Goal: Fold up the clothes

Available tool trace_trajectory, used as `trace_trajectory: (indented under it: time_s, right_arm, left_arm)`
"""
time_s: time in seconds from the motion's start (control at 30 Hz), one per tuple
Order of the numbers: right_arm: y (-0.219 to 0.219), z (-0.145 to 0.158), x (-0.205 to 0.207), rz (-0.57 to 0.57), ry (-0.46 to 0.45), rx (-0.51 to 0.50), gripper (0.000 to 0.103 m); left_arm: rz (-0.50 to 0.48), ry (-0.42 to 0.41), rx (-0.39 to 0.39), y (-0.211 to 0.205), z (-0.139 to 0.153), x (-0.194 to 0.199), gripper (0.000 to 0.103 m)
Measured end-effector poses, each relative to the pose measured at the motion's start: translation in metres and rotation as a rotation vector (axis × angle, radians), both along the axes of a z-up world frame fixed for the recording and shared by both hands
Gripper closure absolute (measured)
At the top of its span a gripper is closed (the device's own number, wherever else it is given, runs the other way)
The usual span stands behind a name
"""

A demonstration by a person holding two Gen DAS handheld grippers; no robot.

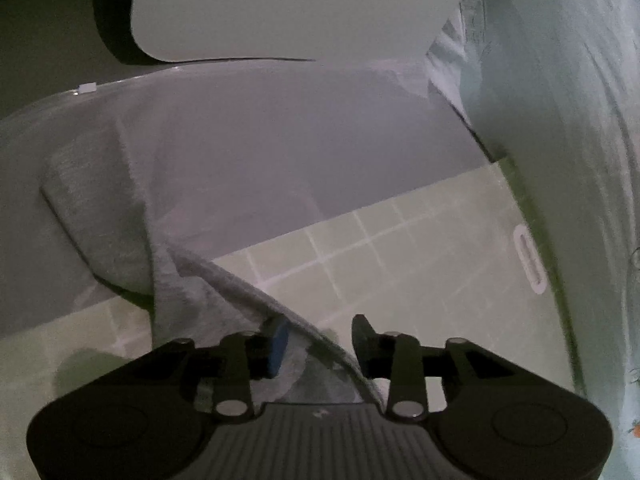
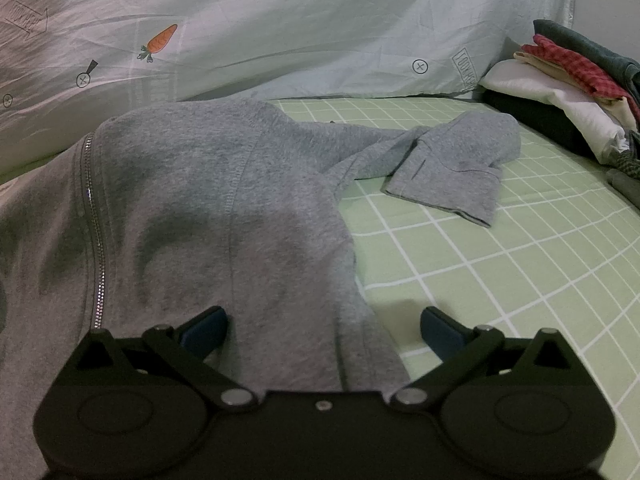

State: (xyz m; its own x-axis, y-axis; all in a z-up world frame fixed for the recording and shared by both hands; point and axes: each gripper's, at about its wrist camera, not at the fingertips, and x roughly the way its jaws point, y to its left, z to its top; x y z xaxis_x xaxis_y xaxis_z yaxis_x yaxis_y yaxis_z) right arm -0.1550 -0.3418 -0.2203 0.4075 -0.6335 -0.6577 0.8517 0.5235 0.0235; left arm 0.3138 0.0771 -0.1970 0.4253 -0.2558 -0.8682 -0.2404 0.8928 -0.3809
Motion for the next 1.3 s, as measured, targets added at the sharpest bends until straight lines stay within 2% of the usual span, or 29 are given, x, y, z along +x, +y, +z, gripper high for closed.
trace_trajectory:
  time_s: [0.13, 0.2, 0.23, 0.27, 0.33, 0.37, 0.47, 0.63, 0.7, 0.77, 0.8, 1.1, 1.17, 1.2, 1.3]
  right_arm:
    - [0.000, 0.000, 0.000, -0.002, -0.001, -0.001, 0.000]
    - [0.000, 0.000, 0.000, -0.002, -0.001, -0.001, 0.000]
    - [0.000, 0.000, 0.000, -0.002, -0.001, -0.001, 0.000]
    - [0.000, 0.000, 0.000, -0.002, -0.001, -0.001, 0.000]
    - [0.000, -0.001, 0.000, -0.002, -0.002, -0.001, 0.000]
    - [0.000, 0.000, 0.000, -0.003, -0.002, -0.001, 0.000]
    - [0.001, 0.000, 0.000, -0.004, -0.003, -0.002, 0.000]
    - [0.001, 0.000, 0.000, -0.005, -0.003, -0.002, 0.000]
    - [0.001, 0.000, 0.000, -0.005, -0.003, -0.002, 0.000]
    - [0.001, 0.000, 0.000, -0.005, -0.003, -0.002, 0.000]
    - [0.001, -0.001, 0.000, -0.005, -0.003, -0.002, 0.000]
    - [0.001, 0.000, 0.000, -0.004, -0.003, -0.001, 0.000]
    - [0.001, 0.000, 0.000, -0.005, -0.003, -0.001, 0.000]
    - [0.001, 0.000, 0.000, -0.005, -0.003, -0.001, 0.000]
    - [0.001, 0.000, 0.000, -0.006, -0.003, -0.001, 0.000]
  left_arm:
    - [0.027, 0.033, 0.046, -0.003, -0.006, 0.006, 0.065]
    - [0.037, 0.033, 0.088, -0.006, -0.005, 0.007, 0.073]
    - [0.042, 0.032, 0.103, -0.007, -0.005, 0.008, 0.095]
    - [0.046, 0.030, 0.110, -0.007, -0.006, 0.009, 0.100]
    - [0.055, 0.026, 0.111, -0.006, -0.006, 0.011, 0.101]
    - [0.059, 0.014, 0.086, -0.004, -0.004, 0.013, 0.101]
    - [0.031, -0.128, -0.005, -0.003, 0.021, 0.014, 0.101]
    - [-0.101, -0.508, -0.112, -0.006, 0.092, -0.010, 0.101]
    - [-0.141, -0.607, -0.121, -0.003, 0.105, -0.029, 0.101]
    - [-0.150, -0.646, -0.094, 0.008, 0.101, -0.049, 0.101]
    - [-0.145, -0.634, -0.078, 0.013, 0.094, -0.055, 0.101]
    - [-0.054, -0.301, 0.033, 0.060, 0.011, -0.065, 0.100]
    - [-0.033, -0.227, 0.057, 0.071, -0.007, -0.067, 0.092]
    - [-0.031, -0.217, 0.063, 0.073, -0.011, -0.067, 0.091]
    - [-0.053, -0.286, 0.061, 0.069, -0.001, -0.060, 0.083]
